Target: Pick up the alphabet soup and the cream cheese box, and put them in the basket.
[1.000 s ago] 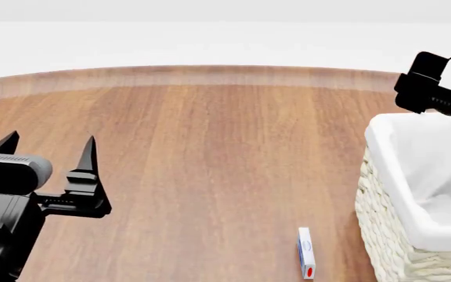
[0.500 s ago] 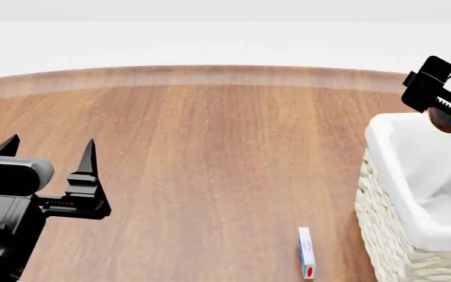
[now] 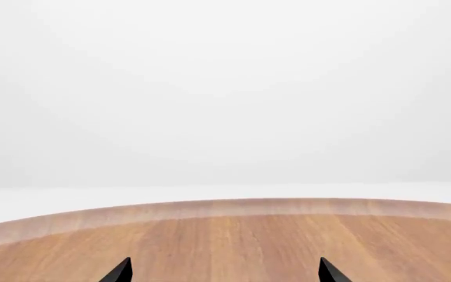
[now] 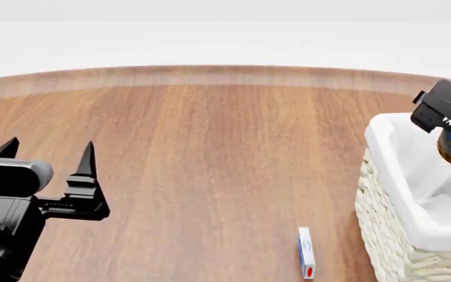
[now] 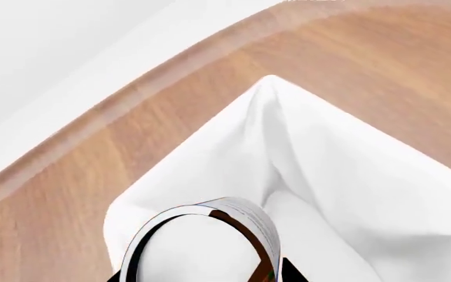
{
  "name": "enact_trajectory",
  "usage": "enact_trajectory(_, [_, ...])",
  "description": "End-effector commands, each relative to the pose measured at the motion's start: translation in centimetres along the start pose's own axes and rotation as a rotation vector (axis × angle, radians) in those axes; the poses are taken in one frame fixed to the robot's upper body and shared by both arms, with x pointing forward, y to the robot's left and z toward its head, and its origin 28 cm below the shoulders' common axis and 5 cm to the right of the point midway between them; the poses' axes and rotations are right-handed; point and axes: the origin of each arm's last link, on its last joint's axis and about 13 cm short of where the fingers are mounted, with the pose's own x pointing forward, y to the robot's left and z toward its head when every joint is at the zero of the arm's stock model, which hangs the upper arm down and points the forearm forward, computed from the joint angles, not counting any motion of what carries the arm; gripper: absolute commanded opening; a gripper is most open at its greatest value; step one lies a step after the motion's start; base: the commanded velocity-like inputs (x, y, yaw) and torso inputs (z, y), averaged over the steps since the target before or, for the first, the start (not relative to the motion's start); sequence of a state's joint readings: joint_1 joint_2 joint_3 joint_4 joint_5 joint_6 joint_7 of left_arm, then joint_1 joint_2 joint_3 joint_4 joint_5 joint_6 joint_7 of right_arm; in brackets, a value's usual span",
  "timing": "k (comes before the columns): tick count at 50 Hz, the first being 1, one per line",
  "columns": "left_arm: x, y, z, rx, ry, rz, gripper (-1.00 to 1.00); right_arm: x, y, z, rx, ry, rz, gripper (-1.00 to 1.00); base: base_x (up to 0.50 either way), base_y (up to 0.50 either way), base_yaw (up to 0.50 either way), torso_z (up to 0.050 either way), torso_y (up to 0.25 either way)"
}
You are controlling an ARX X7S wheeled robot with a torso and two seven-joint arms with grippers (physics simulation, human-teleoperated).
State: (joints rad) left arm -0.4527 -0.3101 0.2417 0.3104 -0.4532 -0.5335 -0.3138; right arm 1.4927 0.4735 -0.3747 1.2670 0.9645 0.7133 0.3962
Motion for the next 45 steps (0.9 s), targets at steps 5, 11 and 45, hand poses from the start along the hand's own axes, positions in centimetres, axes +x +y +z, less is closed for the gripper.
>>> enact_trajectory(5, [0.0, 0.0, 0.0, -0.002, 0.001, 0.000, 1.00, 0.1, 0.0, -0.2, -0.002, 0.023, -0.001, -1.00, 0.00, 0.00, 0.00, 0.000, 0.000])
enact_trajectory(11, [0.1, 0.1, -0.1, -0.003, 0.004, 0.002, 1.00, 0.1, 0.0, -0.2, 0.004, 0.024, 0.011, 1.00, 0.00, 0.00, 0.00, 0.000, 0.000])
enact_trajectory(45, [0.1, 0.2, -0.2, -0.009, 0.009, 0.003, 1.00, -5.0, 6.0, 4.2, -0.263, -0.213, 0.129, 1.00, 0.00, 0.00, 0.00, 0.000, 0.000])
